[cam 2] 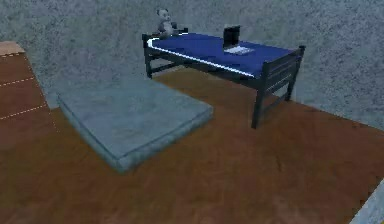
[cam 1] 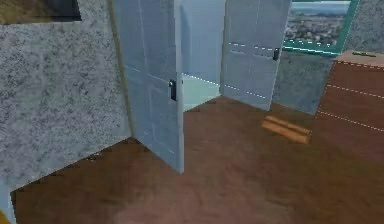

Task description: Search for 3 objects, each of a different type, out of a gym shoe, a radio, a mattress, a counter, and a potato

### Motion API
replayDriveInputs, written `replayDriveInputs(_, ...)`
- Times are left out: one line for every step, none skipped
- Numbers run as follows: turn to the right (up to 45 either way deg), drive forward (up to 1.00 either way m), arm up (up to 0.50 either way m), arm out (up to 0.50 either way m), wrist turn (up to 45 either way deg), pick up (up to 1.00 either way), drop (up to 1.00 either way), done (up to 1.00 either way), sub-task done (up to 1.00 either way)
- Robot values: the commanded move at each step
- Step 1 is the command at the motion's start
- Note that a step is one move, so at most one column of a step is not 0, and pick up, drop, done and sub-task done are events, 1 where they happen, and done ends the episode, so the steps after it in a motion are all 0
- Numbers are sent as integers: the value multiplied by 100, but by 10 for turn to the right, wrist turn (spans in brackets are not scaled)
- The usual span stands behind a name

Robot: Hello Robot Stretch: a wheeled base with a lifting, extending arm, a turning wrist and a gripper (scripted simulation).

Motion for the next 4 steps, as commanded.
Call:
replayDriveInputs(-450,0,0,0,0,0,0,0,0)
replayDriveInputs(-420,0,0,0,0,0,0,0,0)
replayDriveInputs(0,20,0,0,0,0,0,0,0)
replayDriveInputs(450,0,0,0,0,0,0,0,0)
